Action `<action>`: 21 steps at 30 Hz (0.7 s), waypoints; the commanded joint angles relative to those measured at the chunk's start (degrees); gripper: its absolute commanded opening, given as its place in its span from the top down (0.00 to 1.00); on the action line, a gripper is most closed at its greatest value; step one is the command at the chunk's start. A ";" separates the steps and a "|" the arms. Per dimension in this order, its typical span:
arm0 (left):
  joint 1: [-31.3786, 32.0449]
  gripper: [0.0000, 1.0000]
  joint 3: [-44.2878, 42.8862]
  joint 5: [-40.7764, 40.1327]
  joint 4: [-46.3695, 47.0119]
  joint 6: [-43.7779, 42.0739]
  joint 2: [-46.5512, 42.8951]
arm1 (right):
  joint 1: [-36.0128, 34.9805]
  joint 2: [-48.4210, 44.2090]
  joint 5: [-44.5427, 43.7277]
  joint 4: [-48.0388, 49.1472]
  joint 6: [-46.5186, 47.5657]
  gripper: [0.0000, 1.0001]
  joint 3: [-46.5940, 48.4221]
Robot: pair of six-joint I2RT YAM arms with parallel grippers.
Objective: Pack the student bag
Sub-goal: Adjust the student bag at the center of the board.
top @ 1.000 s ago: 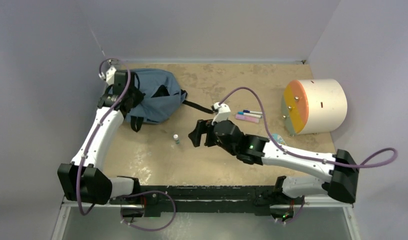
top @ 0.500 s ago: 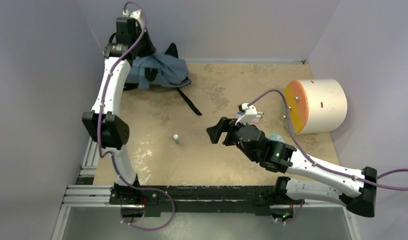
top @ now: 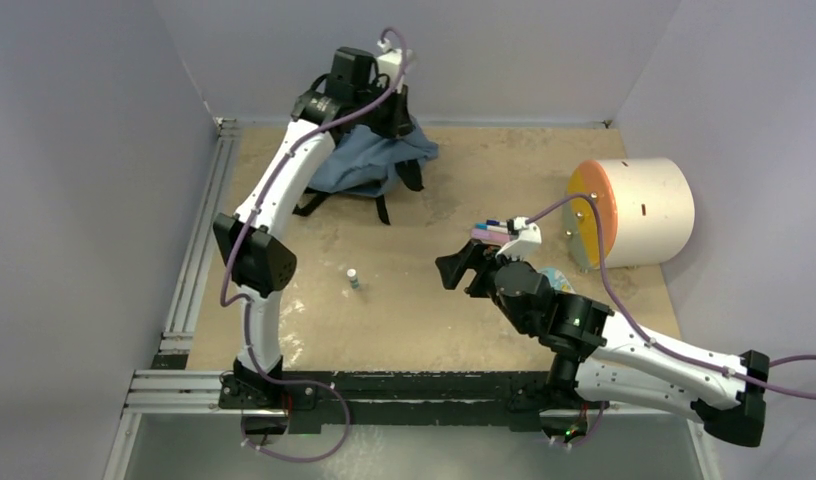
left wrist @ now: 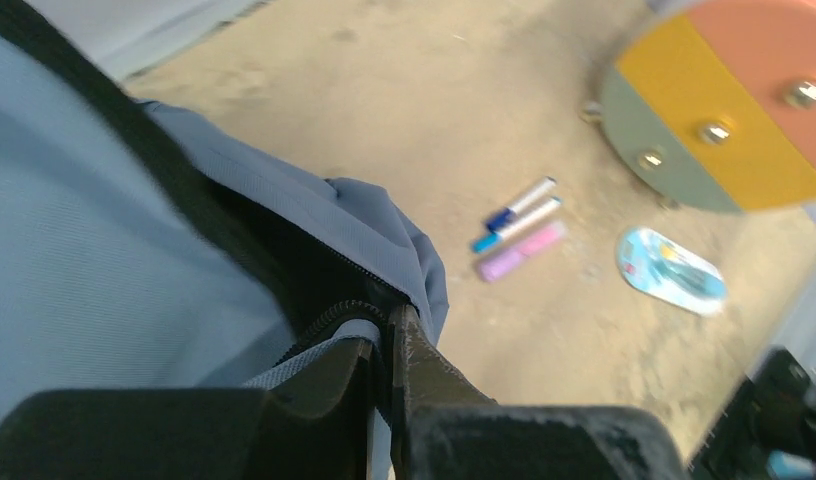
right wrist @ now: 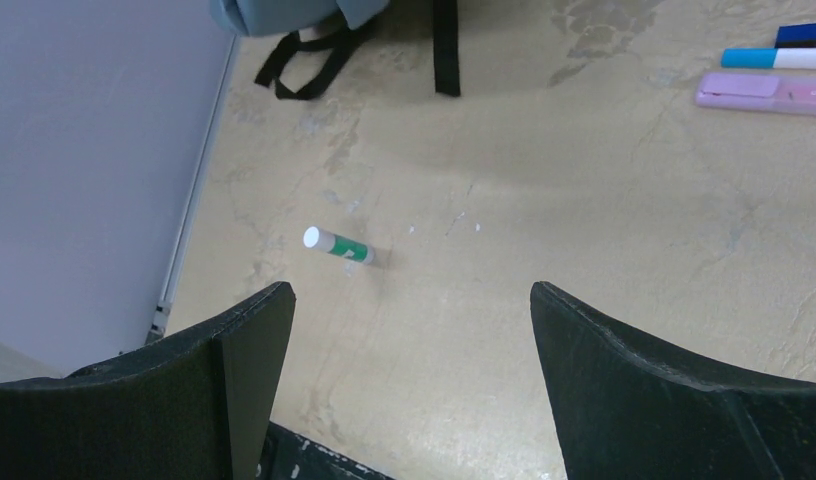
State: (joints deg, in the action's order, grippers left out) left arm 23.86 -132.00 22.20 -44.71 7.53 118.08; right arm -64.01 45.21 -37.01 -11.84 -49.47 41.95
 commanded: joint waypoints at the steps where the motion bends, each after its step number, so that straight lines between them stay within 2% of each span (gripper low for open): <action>1: 2.85 1.00 -1.44 10.71 4.71 -2.20 -6.72 | -0.04 -0.54 -4.28 -0.83 -3.64 0.11 0.02; 5: 1.75 1.00 1.31 3.22 1.80 -5.28 -10.15 | 0.02 1.04 -4.34 0.53 -4.23 0.11 0.04; 8: -2.63 1.00 3.25 2.14 -0.30 -5.23 -11.54 | 0.05 3.36 -4.19 1.13 -4.06 0.11 1.61; 12: -7.30 1.00 5.22 -11.39 -4.41 -9.12 -14.12 | 1.53 6.70 -2.86 1.14 -2.64 0.11 4.79; 17: -9.99 1.00 9.01 -23.67 -2.67 -12.45 -17.84 | 10.65 10.67 8.26 7.79 3.11 0.11 6.79; 21: -10.06 1.00 10.29 -31.26 -1.92 -14.09 -18.15 | 17.61 20.04 19.67 11.37 8.92 0.11 13.47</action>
State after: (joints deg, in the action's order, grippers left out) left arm 13.13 -121.91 1.61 -53.04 -2.20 103.33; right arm -51.22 58.50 -28.88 -7.77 -47.22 47.83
